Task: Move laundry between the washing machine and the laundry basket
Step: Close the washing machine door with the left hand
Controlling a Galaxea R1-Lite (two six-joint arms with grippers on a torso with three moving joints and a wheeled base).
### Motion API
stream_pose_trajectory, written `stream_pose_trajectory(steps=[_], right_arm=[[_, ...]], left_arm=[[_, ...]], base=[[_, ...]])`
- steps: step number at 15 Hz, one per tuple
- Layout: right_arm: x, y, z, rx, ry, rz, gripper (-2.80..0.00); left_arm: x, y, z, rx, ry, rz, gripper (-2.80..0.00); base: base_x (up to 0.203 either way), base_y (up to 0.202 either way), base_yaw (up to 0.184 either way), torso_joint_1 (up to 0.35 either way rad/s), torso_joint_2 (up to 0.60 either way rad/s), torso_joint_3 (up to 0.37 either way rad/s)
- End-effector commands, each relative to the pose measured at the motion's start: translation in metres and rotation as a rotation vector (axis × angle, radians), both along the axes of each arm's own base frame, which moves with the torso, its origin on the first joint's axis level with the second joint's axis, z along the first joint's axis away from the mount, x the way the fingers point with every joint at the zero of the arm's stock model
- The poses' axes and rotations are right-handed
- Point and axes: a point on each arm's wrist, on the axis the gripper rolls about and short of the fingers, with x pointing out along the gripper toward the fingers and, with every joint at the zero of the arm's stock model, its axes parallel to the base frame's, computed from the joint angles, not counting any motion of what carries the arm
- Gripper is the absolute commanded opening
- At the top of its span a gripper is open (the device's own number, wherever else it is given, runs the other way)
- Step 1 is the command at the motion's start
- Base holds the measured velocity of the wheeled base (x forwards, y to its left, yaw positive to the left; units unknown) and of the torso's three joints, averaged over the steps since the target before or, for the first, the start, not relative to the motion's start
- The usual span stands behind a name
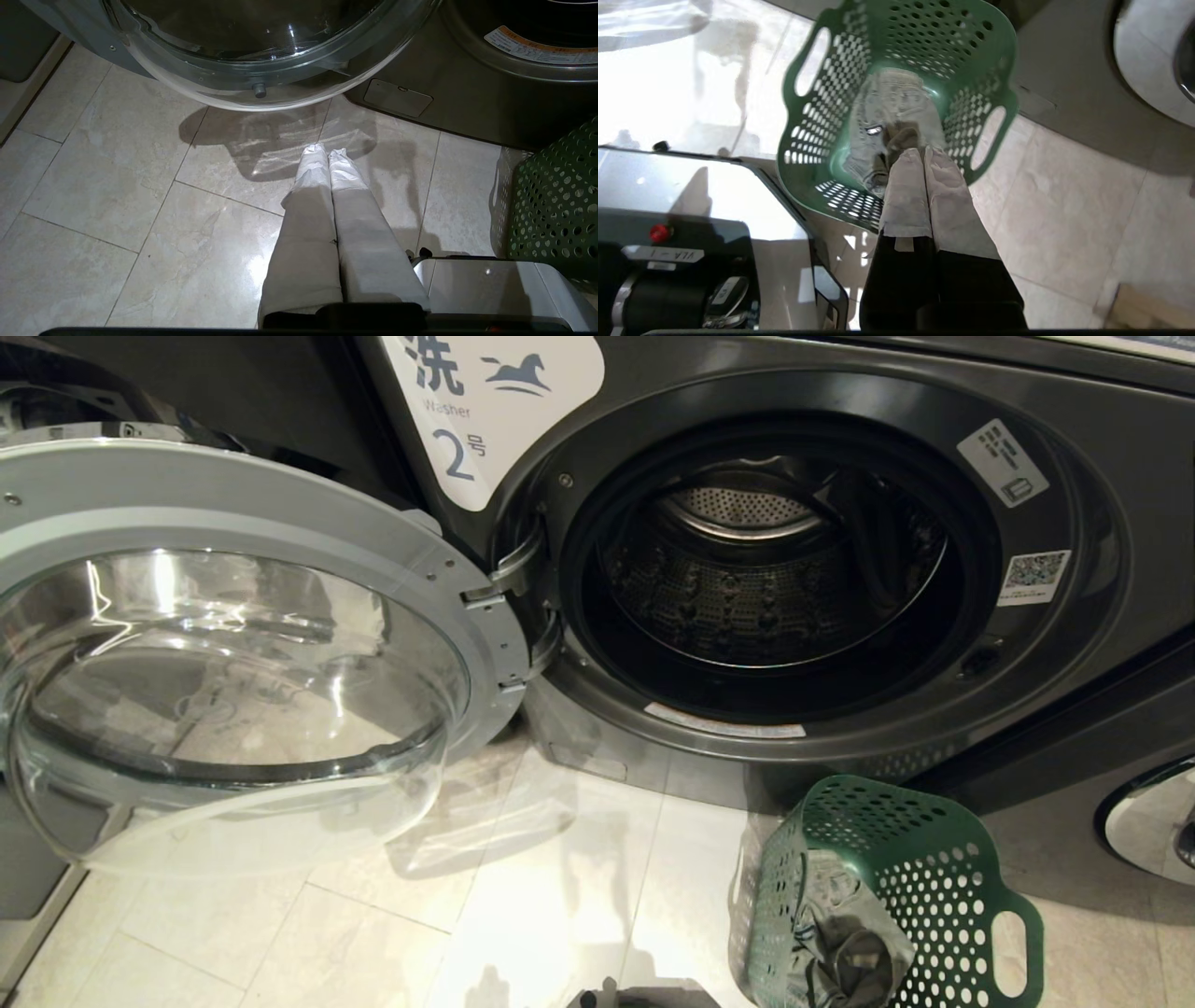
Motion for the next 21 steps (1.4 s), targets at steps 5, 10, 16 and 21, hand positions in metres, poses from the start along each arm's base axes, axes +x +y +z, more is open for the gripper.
stream_pose_trajectory(steps=[5,10,16,21], right_arm=[[0.002,0.000,-0.001,-0.028,0.022,-0.058,-2.80],[-0.005,0.000,-0.001,-0.033,-0.064,0.108,-2.80],[-0.021,0.000,-0.004,-0.013,-0.277,0.037,-2.80],[-0.021,0.000,-0.004,0.002,-0.272,0.039,-2.80]], left_arm=[[0.000,0.000,0.000,-0.001,0.001,0.000,-2.80],[0.000,0.000,0.000,-0.001,0.001,0.000,-2.80],[0.000,0.000,0.000,-0.001,0.001,0.000,-2.80],[0.000,0.000,0.000,-0.001,0.001,0.000,-2.80]], base=[[0.000,0.000,0.000,0.000,0.00,0.000],[0.000,0.000,0.000,0.000,0.00,0.000],[0.000,0.000,0.000,0.000,0.00,0.000],[0.000,0.000,0.000,0.000,0.00,0.000]])
